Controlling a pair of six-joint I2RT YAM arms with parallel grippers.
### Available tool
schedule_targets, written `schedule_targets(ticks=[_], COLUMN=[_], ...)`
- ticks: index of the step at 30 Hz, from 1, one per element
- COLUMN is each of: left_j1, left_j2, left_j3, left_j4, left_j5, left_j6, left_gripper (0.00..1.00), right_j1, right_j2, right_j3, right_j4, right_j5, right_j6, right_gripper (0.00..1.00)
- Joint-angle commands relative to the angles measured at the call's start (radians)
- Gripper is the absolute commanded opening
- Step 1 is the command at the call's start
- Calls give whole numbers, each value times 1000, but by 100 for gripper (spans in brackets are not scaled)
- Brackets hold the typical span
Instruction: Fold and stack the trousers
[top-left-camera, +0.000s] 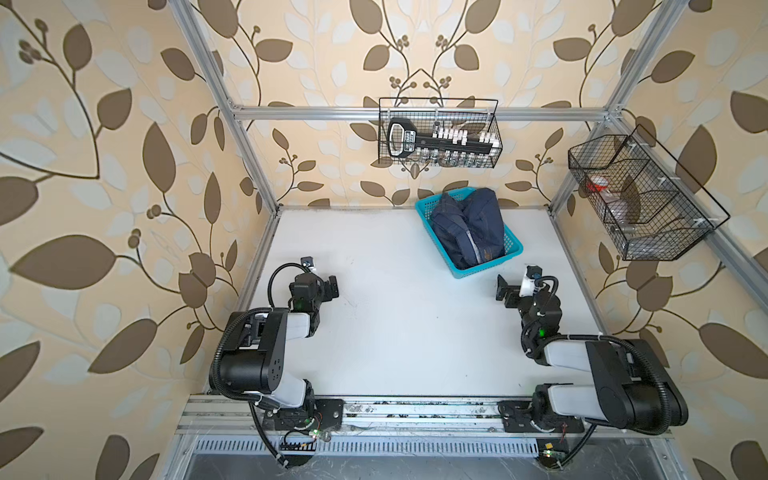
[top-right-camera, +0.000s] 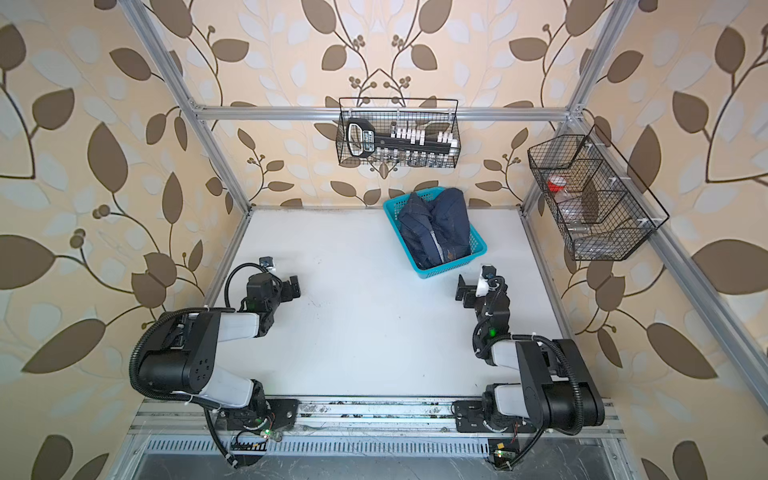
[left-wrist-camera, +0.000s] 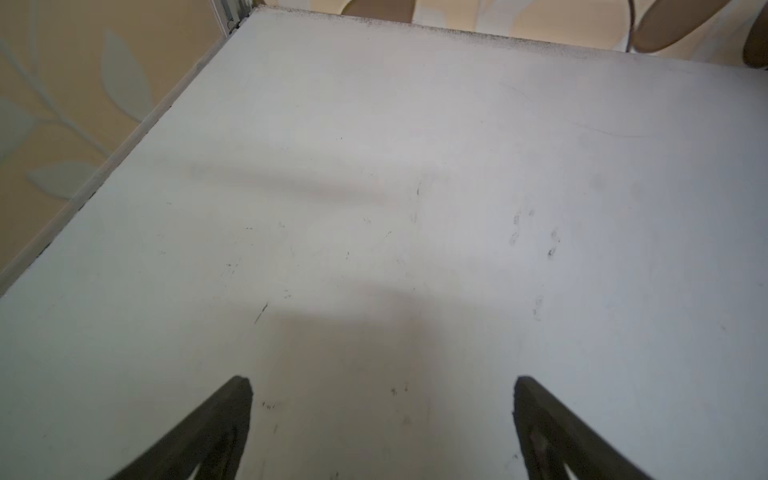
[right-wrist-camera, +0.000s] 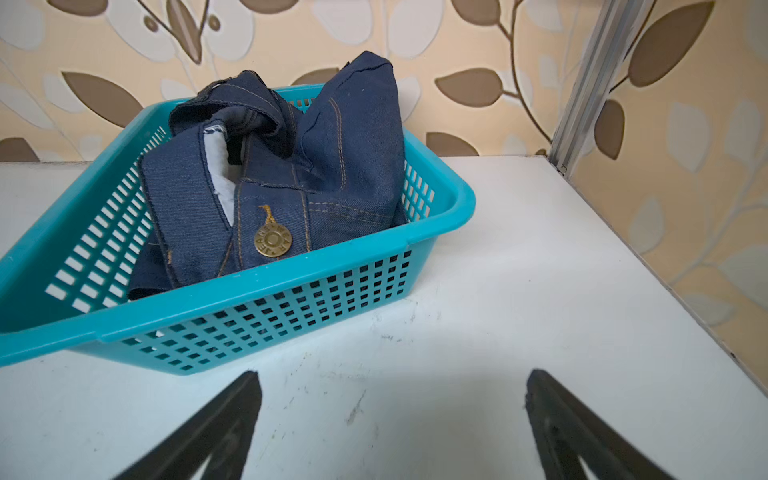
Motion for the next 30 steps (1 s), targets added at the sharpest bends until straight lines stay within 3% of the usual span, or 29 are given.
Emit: schedule_targets(ticks=[1, 25, 30], left_j1=[4, 5, 1], left_j2=[-8, -16, -134], left_j3=[3, -2, 84], left_j4=[42, 48, -171], left_j5=[-1, 3, 44], left_j6=[15, 19, 44], left_gripper=[99, 99, 99], right_j1=[-1, -19, -21], right_j2=[3, -10, -171], right_j3=[-3, -6, 33], right_j4=[29, 32, -169], right_j5=[-8, -5, -21], right_j6=[-18, 11, -6], right_gripper=[100, 100, 100])
